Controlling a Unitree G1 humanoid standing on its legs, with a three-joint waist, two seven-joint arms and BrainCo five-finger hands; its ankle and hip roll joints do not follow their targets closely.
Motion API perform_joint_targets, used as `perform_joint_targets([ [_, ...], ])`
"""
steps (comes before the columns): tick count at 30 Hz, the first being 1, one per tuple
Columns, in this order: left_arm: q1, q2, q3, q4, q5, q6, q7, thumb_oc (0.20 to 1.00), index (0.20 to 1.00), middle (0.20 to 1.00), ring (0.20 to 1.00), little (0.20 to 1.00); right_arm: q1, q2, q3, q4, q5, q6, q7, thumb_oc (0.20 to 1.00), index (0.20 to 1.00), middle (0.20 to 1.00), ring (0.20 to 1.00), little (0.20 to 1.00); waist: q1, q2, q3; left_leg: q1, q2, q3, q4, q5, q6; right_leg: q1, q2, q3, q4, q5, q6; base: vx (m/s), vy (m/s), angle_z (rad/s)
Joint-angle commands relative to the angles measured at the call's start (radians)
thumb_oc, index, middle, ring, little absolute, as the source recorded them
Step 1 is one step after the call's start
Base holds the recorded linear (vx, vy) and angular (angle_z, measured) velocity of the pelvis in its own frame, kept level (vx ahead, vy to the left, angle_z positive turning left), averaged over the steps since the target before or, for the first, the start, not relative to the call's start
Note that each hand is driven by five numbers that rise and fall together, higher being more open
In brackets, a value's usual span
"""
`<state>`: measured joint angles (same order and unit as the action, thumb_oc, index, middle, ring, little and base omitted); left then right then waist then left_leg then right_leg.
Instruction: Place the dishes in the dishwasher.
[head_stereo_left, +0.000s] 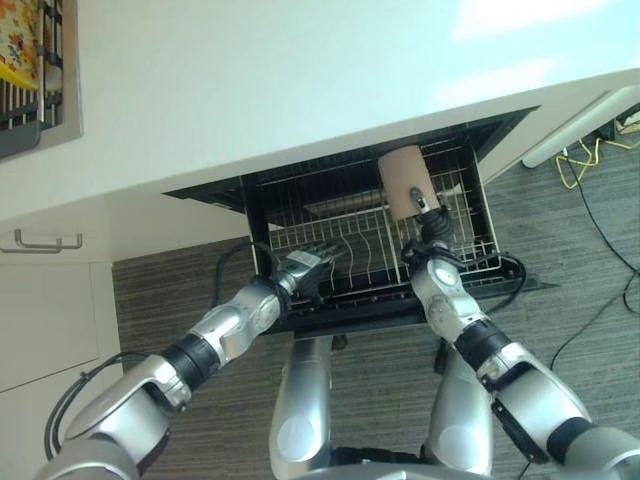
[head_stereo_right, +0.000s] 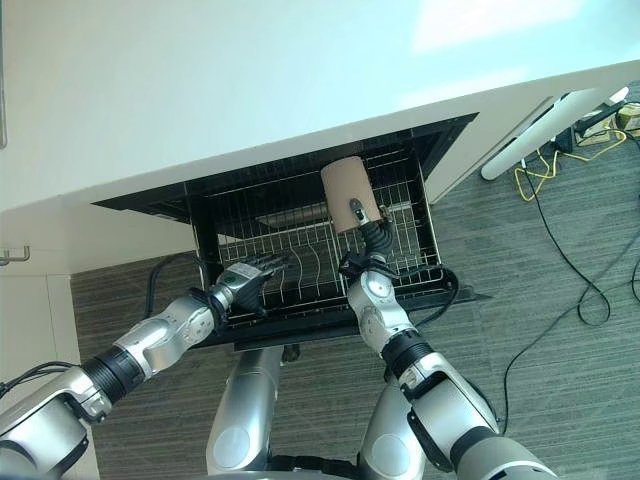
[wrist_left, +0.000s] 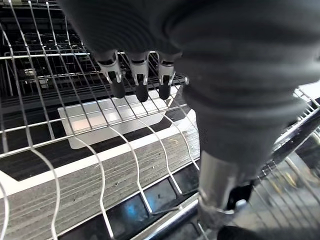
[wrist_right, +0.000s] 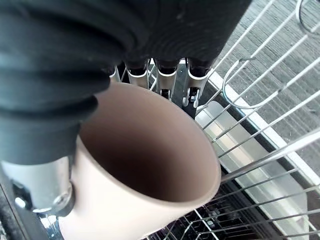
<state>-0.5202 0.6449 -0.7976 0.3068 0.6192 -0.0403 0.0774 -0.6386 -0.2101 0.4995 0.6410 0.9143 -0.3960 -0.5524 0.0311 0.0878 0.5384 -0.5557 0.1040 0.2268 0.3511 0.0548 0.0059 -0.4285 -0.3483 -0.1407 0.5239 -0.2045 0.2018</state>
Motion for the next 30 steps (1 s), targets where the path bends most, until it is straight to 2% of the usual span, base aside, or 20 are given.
perform_joint_targets([
  [1, 0.023, -0.026, -0.042, -0.011, 0.03, -0.016, 0.021, 1.0, 1.0, 1.0, 1.0, 1.0, 0.078, -0.056, -0.116, 0.025, 0.064, -0.102, -0.059, 0.2, 0.2, 0.2, 0.2, 0.2, -0.012, 0.045, -0.018, 0.037, -0.023, -0.044, 0.027, -0.107, -0.013, -0.12, 0.068, -0.035, -0.024, 0.13, -0.092, 0.0, 0.0, 0.0],
  [5, 0.018, -0.015, -0.05, -0.019, 0.026, -0.018, 0.009, 1.0, 1.0, 1.0, 1.0, 1.0, 0.068, -0.056, -0.116, 0.018, 0.065, -0.091, -0.054, 0.2, 0.2, 0.2, 0.2, 0.2, -0.007, 0.046, -0.018, 0.039, -0.026, -0.049, 0.028, -0.108, -0.009, -0.121, 0.068, -0.037, -0.015, 0.129, -0.095, 0.01, -0.007, 0.0],
  [6, 0.017, -0.014, -0.05, -0.019, 0.026, -0.019, 0.007, 1.0, 1.0, 1.0, 1.0, 1.0, 0.065, -0.057, -0.116, 0.018, 0.068, -0.075, -0.05, 0.344, 0.344, 0.344, 0.344, 0.344, -0.007, 0.046, -0.018, 0.038, -0.026, -0.05, 0.029, -0.109, -0.008, -0.122, 0.068, -0.037, -0.013, 0.129, -0.096, 0.0, 0.0, 0.0],
  [7, 0.015, -0.012, -0.051, -0.019, 0.026, -0.022, 0.004, 1.0, 1.0, 1.0, 1.0, 1.0, 0.06, -0.056, -0.116, 0.022, 0.066, -0.07, -0.058, 1.0, 1.0, 1.0, 1.0, 1.0, -0.005, 0.046, -0.018, 0.039, -0.026, -0.05, 0.029, -0.109, -0.007, -0.123, 0.067, -0.037, -0.011, 0.129, -0.096, 0.0, 0.0, 0.0],
  [12, 0.012, -0.003, -0.06, -0.026, 0.029, -0.022, 0.0, 1.0, 1.0, 1.0, 1.0, 1.0, 0.059, -0.059, -0.11, 0.032, 0.071, -0.033, -0.073, 1.0, 1.0, 1.0, 1.0, 1.0, 0.0, 0.044, -0.018, 0.041, -0.029, -0.057, 0.033, -0.113, -0.002, -0.125, 0.067, -0.041, 0.003, 0.127, -0.099, 0.02, -0.014, 0.03],
  [16, 0.011, 0.002, -0.06, -0.041, 0.026, -0.011, -0.008, 1.0, 1.0, 1.0, 1.0, 1.0, 0.07, -0.059, -0.097, 0.018, 0.009, -0.035, -0.134, 1.0, 1.0, 1.0, 1.0, 1.0, 0.0, 0.044, -0.018, 0.04, -0.029, -0.058, 0.035, -0.115, 0.001, -0.128, 0.069, -0.04, 0.01, 0.124, -0.101, 0.01, -0.004, 0.01],
  [22, 0.011, 0.011, -0.059, -0.05, 0.023, -0.01, -0.021, 1.0, 1.0, 1.0, 1.0, 1.0, 0.081, -0.056, -0.097, 0.005, 0.0, -0.089, -0.151, 1.0, 1.0, 1.0, 1.0, 1.0, -0.001, 0.043, -0.018, 0.038, -0.03, -0.061, 0.04, -0.119, 0.006, -0.135, 0.072, -0.036, 0.02, 0.121, -0.102, 0.0, 0.0, 0.0],
  [26, 0.014, 0.013, -0.059, -0.057, 0.026, -0.005, -0.025, 1.0, 1.0, 1.0, 1.0, 1.0, 0.082, -0.055, -0.106, -0.022, 0.046, -0.156, -0.139, 1.0, 1.0, 1.0, 1.0, 1.0, -0.001, 0.044, -0.018, 0.04, -0.028, -0.061, 0.04, -0.121, 0.007, -0.135, 0.072, -0.035, 0.023, 0.12, -0.103, 0.0, 0.0, 0.0],
  [27, 0.02, 0.013, -0.058, -0.062, 0.031, -0.002, -0.024, 1.0, 1.0, 1.0, 1.0, 1.0, 0.084, -0.054, -0.113, -0.062, 0.04, -0.199, -0.146, 1.0, 1.0, 1.0, 1.0, 1.0, -0.002, 0.043, -0.018, 0.041, -0.026, -0.061, 0.039, -0.123, 0.007, -0.136, 0.072, -0.034, 0.024, 0.119, -0.101, 0.0, 0.0, 0.0],
  [30, 0.028, 0.017, -0.058, -0.08, 0.028, 0.021, -0.026, 1.0, 1.0, 1.0, 1.0, 1.0, 0.106, -0.046, -0.114, -0.191, -0.056, -0.238, -0.192, 1.0, 1.0, 1.0, 1.0, 1.0, -0.012, 0.037, -0.018, 0.041, -0.025, -0.06, 0.036, -0.129, 0.009, -0.137, 0.079, -0.03, 0.021, 0.116, -0.099, 0.0, 0.0, 0.0],
])
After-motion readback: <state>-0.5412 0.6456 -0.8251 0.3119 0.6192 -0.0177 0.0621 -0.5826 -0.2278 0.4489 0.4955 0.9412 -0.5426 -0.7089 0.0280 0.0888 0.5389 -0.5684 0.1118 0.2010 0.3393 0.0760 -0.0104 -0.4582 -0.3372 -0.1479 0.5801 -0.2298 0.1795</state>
